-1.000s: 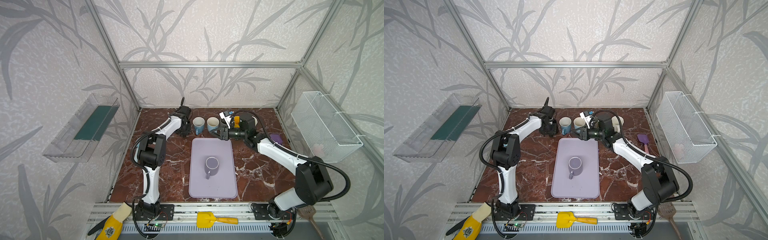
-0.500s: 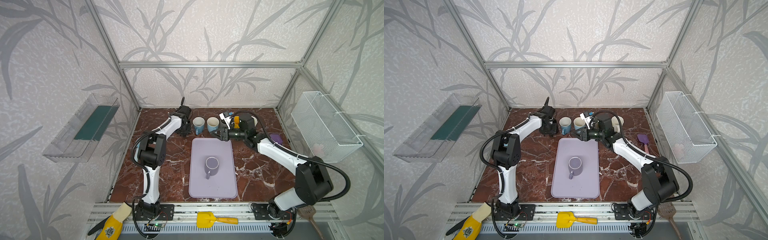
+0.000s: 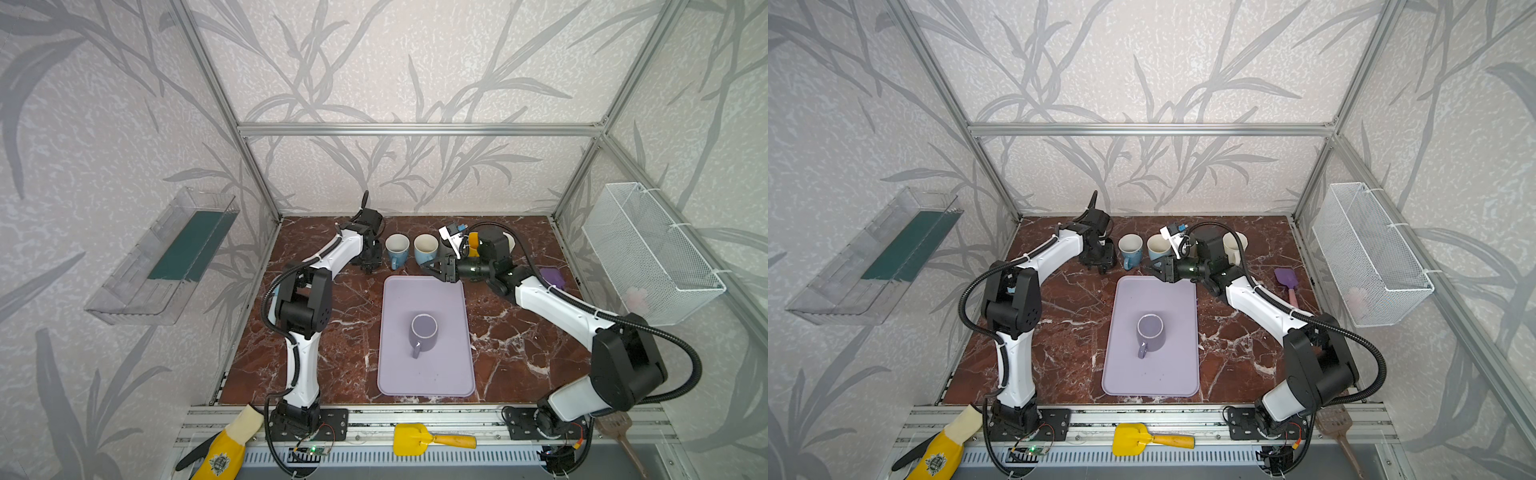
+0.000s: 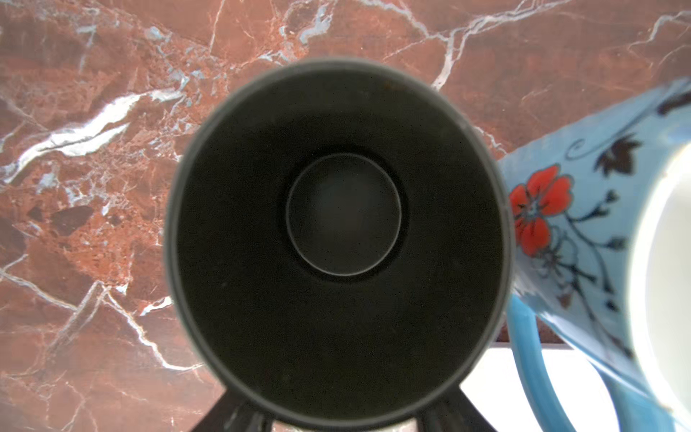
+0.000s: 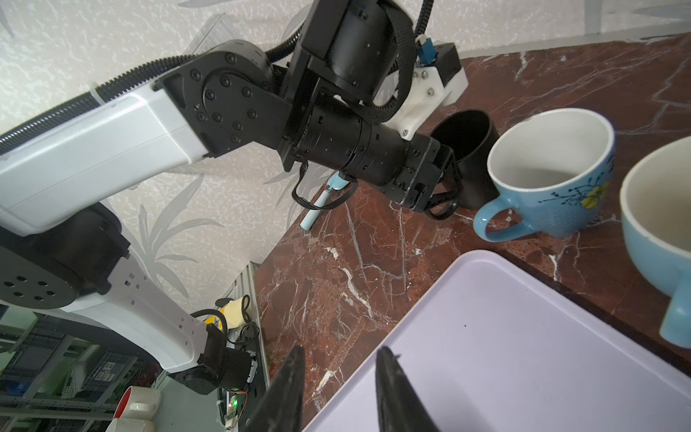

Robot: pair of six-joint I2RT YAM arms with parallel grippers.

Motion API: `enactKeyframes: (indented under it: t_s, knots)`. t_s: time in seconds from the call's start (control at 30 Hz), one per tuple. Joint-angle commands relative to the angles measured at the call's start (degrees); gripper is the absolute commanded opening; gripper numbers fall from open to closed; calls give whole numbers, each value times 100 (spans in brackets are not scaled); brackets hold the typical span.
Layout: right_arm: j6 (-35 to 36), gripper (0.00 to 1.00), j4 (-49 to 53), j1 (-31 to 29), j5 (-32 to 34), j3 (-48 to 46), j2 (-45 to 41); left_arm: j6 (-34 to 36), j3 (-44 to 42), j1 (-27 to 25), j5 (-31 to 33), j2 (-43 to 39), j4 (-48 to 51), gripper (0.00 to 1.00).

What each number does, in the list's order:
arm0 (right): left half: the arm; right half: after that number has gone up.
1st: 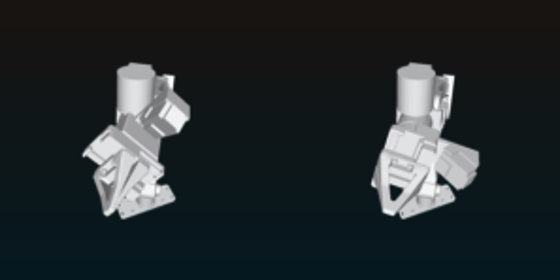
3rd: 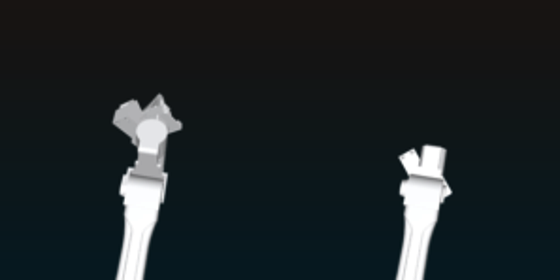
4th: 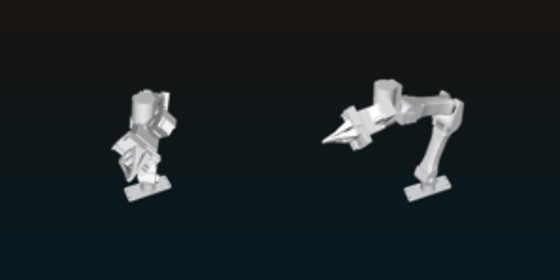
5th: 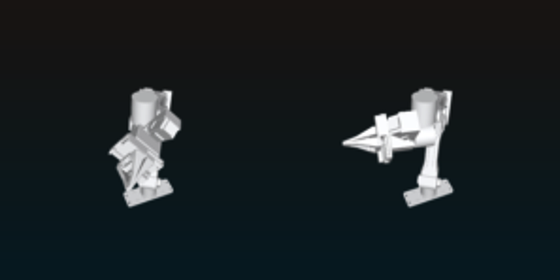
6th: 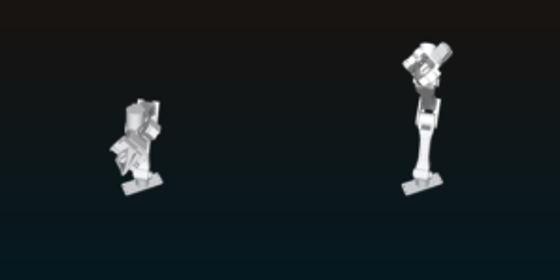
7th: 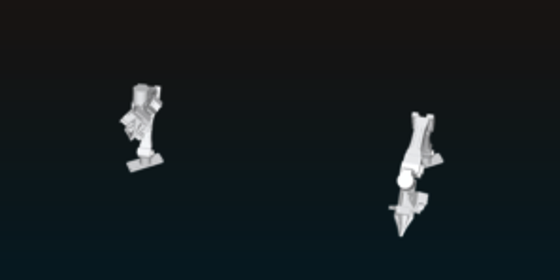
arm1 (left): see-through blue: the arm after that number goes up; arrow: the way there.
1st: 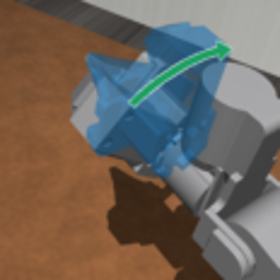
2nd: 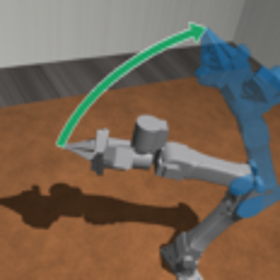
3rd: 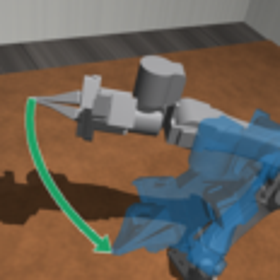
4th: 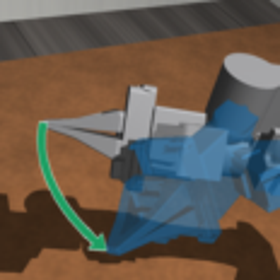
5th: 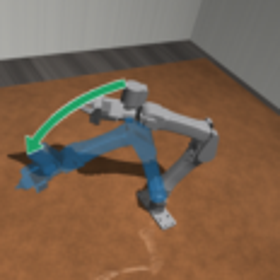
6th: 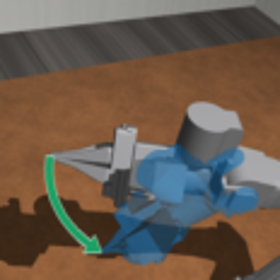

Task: Turn the mug right side up
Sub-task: 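Set the black mug down with the left gripper while the right moves over the tray, then lower the right gripper over the upside-down lavender mug on the tray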

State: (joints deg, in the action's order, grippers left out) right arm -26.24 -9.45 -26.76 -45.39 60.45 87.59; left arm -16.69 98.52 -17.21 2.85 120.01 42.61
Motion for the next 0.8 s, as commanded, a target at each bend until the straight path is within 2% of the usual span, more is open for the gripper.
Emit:
enactKeyframes:
  t_s: [0.0, 0.1, 0.2, 0.37, 0.5, 0.67, 0.77]
  knots:
    - [109, 34, 138, 23, 77, 2, -194, 22, 162, -19, -37, -139, 260, 62]
    - [165, 34, 345, -8, 284, 0, -201, 51, 133, -19, -42, -241, 335, 62]
    - [312, 35, 770, -140, 762, 23, -259, 69, 33, -15, -74, -390, 336, 62]
    - [653, 36, 2088, -596, 2244, 272, -352, 78, -121, -10, -114, -661, 303, 62]
    - [416, 38, 2935, -1023, 3539, 330, -332, 44, -281, -10, -140, -905, 308, 62]
    - [72, 40, 3717, -1500, 4343, 307, -391, -28, -619, -2, -120, -1247, 211, 63]
    - [-97, 42, 4021, -1700, 4424, 271, -481, -8, -641, 7, -27, -1308, 281, 62]
